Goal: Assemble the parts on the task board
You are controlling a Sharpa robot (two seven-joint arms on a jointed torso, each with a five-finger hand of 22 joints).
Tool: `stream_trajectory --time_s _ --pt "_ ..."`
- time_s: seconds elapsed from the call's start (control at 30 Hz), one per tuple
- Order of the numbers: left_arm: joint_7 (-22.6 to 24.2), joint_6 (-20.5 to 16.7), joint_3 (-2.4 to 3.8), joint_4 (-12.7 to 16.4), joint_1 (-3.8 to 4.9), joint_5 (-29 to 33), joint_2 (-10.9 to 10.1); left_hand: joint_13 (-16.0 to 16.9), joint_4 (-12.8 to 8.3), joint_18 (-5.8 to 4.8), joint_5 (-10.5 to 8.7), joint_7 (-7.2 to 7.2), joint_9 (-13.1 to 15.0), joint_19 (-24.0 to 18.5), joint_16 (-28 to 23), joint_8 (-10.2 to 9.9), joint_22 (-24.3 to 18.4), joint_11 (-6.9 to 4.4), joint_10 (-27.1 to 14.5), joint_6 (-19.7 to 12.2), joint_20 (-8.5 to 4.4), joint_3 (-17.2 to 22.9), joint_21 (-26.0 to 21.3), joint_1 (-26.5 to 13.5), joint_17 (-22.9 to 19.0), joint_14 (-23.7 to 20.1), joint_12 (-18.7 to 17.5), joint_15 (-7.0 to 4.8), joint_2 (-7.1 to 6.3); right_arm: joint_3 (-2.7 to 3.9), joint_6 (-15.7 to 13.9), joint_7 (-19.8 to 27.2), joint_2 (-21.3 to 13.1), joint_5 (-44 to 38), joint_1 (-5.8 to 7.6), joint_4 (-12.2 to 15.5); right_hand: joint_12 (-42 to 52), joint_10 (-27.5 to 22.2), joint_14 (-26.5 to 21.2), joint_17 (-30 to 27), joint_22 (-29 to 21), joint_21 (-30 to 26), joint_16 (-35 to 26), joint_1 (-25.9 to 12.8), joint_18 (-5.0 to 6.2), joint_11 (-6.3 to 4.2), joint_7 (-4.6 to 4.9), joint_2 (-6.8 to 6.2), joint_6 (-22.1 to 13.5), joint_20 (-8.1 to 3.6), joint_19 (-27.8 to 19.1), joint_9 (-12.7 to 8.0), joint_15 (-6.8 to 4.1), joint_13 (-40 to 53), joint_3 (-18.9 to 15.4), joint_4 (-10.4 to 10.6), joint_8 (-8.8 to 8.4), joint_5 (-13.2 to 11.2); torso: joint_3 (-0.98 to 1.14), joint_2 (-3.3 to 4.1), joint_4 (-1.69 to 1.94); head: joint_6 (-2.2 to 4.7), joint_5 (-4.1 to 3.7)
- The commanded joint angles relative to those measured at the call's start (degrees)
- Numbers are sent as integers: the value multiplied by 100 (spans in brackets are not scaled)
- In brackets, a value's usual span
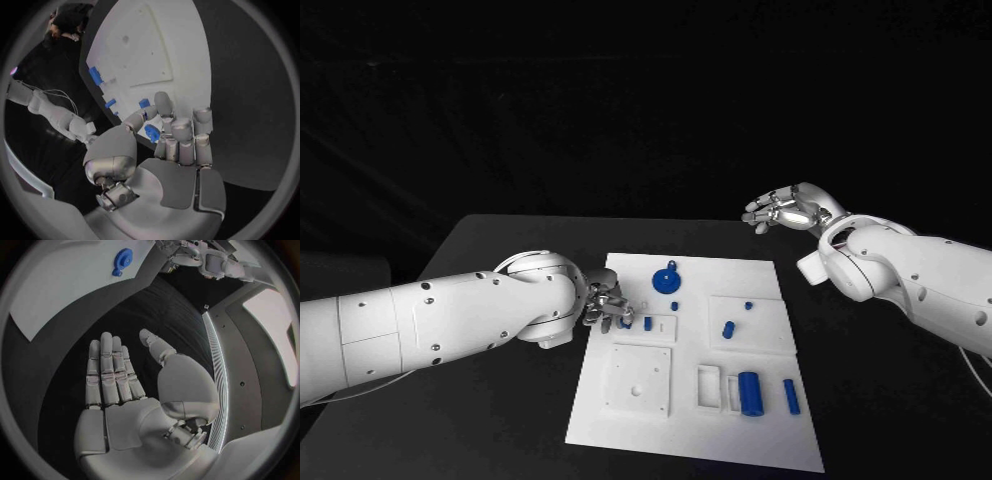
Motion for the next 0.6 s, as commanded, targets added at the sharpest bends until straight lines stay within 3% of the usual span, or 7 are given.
stream_trajectory --time_s 0.03,0.37,0.6 --pt "67 13 -6 12 -5 -28 9 6 -9 108 12 -441 51 36 36 20 28 -36 7 1077 -682 33 23 1 9 217 35 -248 50 3 60 69 3 -64 4 8 -30 49 44 9 6 -26 -36 25 76 9 -8 51 42 12 18 -8 10 -7 6 14 23 20 1 0 2 -2 0" --pt "40 74 -8 4 -5 -34 0 10 -7 108 1 -440 55 36 36 18 29 -36 2 1073 -681 33 25 -3 13 213 35 -249 50 3 63 68 5 -64 4 7 -39 60 49 14 8 -29 -43 24 80 7 -10 52 47 15 22 -12 9 -11 8 14 27 21 0 -2 3 1 -1" --pt "-9 358 -11 -3 -4 -25 1 23 -1 108 -71 -442 68 32 45 23 32 -36 7 1081 -679 27 30 -18 27 210 46 -249 60 3 69 64 2 -64 4 29 -44 66 50 16 9 -32 -48 26 83 6 -12 51 50 16 22 -14 9 -13 9 13 30 23 0 -1 1 -11 -2"
